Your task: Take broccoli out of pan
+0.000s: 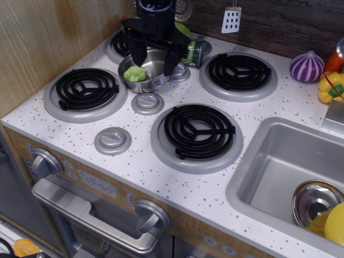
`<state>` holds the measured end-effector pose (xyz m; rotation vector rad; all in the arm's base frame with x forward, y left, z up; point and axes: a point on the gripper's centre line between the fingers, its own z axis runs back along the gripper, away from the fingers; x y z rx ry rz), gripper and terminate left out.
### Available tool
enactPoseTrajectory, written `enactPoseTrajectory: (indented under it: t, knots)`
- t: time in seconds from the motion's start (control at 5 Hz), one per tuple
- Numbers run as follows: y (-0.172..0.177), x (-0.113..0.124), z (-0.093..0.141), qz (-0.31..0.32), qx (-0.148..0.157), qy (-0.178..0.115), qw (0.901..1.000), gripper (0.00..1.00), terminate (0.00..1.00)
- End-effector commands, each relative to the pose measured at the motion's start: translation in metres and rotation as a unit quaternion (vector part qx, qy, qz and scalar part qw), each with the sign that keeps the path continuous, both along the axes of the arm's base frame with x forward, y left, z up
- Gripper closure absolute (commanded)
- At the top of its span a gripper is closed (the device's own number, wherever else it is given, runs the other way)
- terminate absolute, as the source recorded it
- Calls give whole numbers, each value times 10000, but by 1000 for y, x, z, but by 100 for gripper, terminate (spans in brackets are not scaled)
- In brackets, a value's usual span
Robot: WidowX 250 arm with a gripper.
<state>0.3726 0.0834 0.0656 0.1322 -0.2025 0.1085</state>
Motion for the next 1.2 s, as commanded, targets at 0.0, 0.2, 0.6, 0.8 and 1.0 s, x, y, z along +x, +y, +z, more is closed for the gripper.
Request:
enactPoseTrajectory:
  t: [0.0, 0.2, 0.6, 0.8, 1.0]
  knots:
    - [30, 16, 4, -313, 171, -363, 9987, 0, 0]
    - [42, 19, -7, -391, 204, -484, 9979, 0, 0]
    - [55, 27, -26, -599, 87, -638, 9961, 0, 0]
    - [53, 30, -36, -671, 12, -723, 9951, 0, 0]
    - [49, 36, -43, -683, -55, -824, 9942, 100, 0]
